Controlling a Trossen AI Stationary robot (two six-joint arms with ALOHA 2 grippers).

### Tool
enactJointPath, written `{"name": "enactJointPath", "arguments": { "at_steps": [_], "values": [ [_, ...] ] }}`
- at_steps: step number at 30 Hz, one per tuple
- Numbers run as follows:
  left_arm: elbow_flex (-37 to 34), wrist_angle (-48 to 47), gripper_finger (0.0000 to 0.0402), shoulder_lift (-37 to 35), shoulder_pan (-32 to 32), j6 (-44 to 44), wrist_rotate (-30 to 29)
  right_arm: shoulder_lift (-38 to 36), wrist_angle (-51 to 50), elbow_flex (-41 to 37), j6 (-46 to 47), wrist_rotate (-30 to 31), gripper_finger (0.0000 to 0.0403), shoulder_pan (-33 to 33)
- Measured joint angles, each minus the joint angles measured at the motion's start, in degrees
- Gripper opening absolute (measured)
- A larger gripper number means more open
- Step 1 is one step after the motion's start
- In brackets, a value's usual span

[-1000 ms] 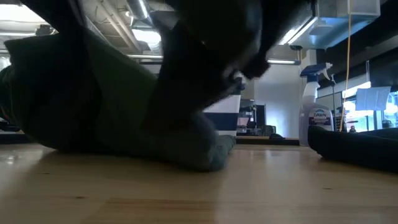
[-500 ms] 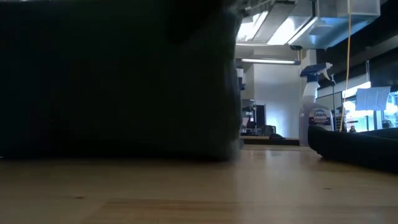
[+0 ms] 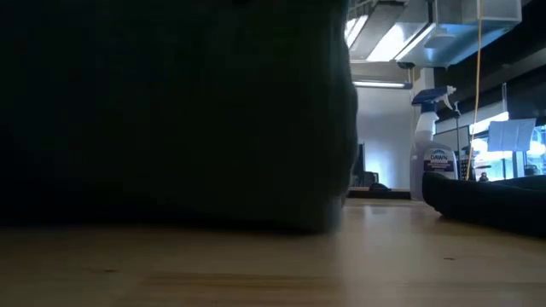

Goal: Fold Laundry from Bin
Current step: Stack the folded green polo shirt on top of the folded black shirt

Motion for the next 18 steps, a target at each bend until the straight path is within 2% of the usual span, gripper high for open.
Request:
{"name": "enactJointPath", "arguments": {
  "at_steps": [5,11,14,18],
  "values": [
    [-0.11,-0.47,0.0000,-5.41,-0.44,-0.26,-7.73,-2.58,-1.14,-0.03,-1.27,2.42,0.0002,0.11],
    [-1.21,0.89,0.0000,-11.70,-2.93,-2.47,-19.74,-4.62,-0.79,-0.09,-4.27,8.32,0.0001,0.90],
    [-6.19,8.34,0.0000,-14.32,-3.26,-2.41,-18.81,-4.74,0.97,-1.56,-4.32,8.27,0.0001,0.88],
    [-15.47,22.17,0.0000,-15.39,-3.50,-2.24,-14.48,-4.74,8.17,-6.25,-4.50,4.41,0.0001,0.90]
  ]
}}
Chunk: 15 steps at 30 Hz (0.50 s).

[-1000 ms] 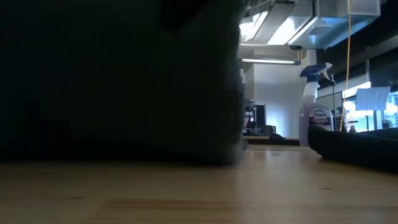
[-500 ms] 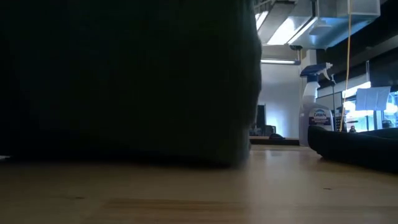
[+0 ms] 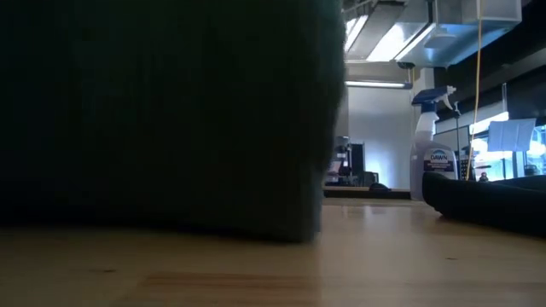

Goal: Fold Laundry from Bin
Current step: Stack the folded green polo shirt on top of the folded black shirt

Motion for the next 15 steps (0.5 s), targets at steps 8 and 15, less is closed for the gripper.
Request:
{"name": "enactJointPath", "arguments": {
  "at_steps": [8,15],
  "values": [
    [-11.46,16.00,0.0000,-0.10,-0.04,-1.63,1.78,0.11,7.71,-5.65,0.38,-4.14,0.0000,-0.02],
    [-18.04,17.93,0.0000,-4.32,-0.32,-4.10,-1.82,-0.15,14.21,-9.61,-3.35,-4.58,0.0000,-2.13]
  ]
}}
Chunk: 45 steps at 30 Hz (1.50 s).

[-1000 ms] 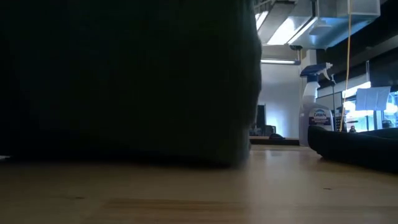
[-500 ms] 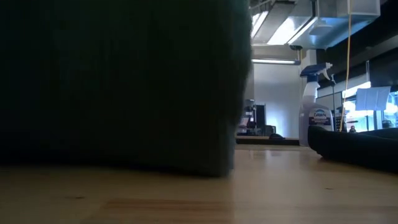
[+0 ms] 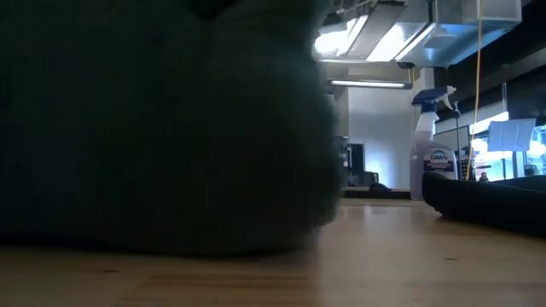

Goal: Fold Laundry from Bin
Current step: Stack the folded green polo shirt on top of the folded black shirt

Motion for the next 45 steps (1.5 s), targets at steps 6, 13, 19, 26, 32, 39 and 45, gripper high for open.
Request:
{"name": "enactJointPath", "arguments": {
  "at_steps": [6,13,19,26,32,39,45],
  "values": [
    [-8.83,10.73,0.0000,-6.44,-1.82,-2.19,0.97,-2.94,10.20,-7.68,-1.87,-3.53,0.0000,-2.37],
    [-12.53,11.32,0.0000,-9.30,-2.21,-2.57,0.28,-9.44,23.74,-19.84,-2.64,-3.11,0.0000,-3.60],
    [-15.57,12.07,0.0000,-9.26,-1.53,-4.84,-0.96,-12.22,43.07,-33.97,-0.79,-2.81,0.0000,-4.00],
    [-15.75,9.80,0.0000,-12.53,3.03,1.04,3.77,-14.86,47.54,-38.79,-2.15,-2.71,0.0000,-5.16],
    [-15.71,7.12,0.0000,-18.32,4.78,4.03,7.57,-17.00,46.92,-41.26,-0.73,-2.09,0.0000,-4.70],
    [-16.28,6.90,0.0000,-23.72,5.88,9.81,6.53,-19.40,51.87,-44.99,-1.97,-0.08,0.0000,-4.52],
    [-24.32,18.40,0.0000,-24.58,7.16,6.78,9.30,-19.18,55.78,-48.35,0.08,-0.85,0.0000,-4.56]
  ]
}}
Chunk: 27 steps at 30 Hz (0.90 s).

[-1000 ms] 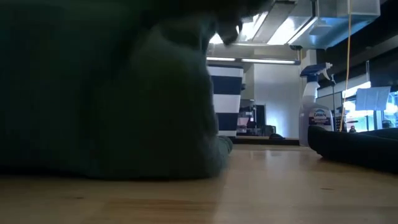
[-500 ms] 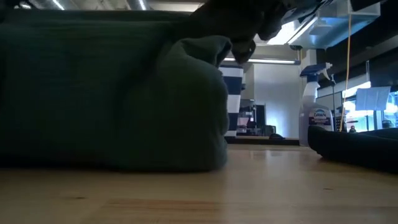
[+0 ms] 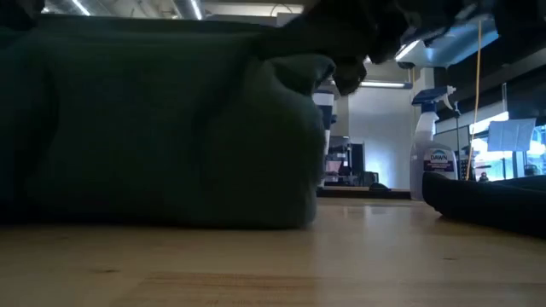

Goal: Fold Laundry from Bin
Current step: Stack the folded green polo shirt on top of the folded black shirt

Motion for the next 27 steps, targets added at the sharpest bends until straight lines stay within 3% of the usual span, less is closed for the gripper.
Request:
{"name": "enactJointPath", "arguments": {
  "at_steps": [6,13,19,27],
  "values": [
    [-8.73,21.33,0.0000,0.10,0.00,-3.67,1.17,0.44,8.97,-4.15,5.02,-0.52,0.0000,1.78],
    [-3.79,23.66,0.0000,7.41,-1.18,-3.81,3.79,0.47,10.10,-3.76,5.80,4.60,0.0000,7.45],
    [1.34,12.48,0.0000,7.02,-0.54,6.23,-0.41,0.47,9.41,-3.94,2.81,5.42,0.0000,5.61],
    [1.70,-10.06,0.0000,-3.22,3.88,3.21,-6.88,0.45,9.57,-4.22,-2.39,-0.70,0.0000,-5.01]
  ]
}}
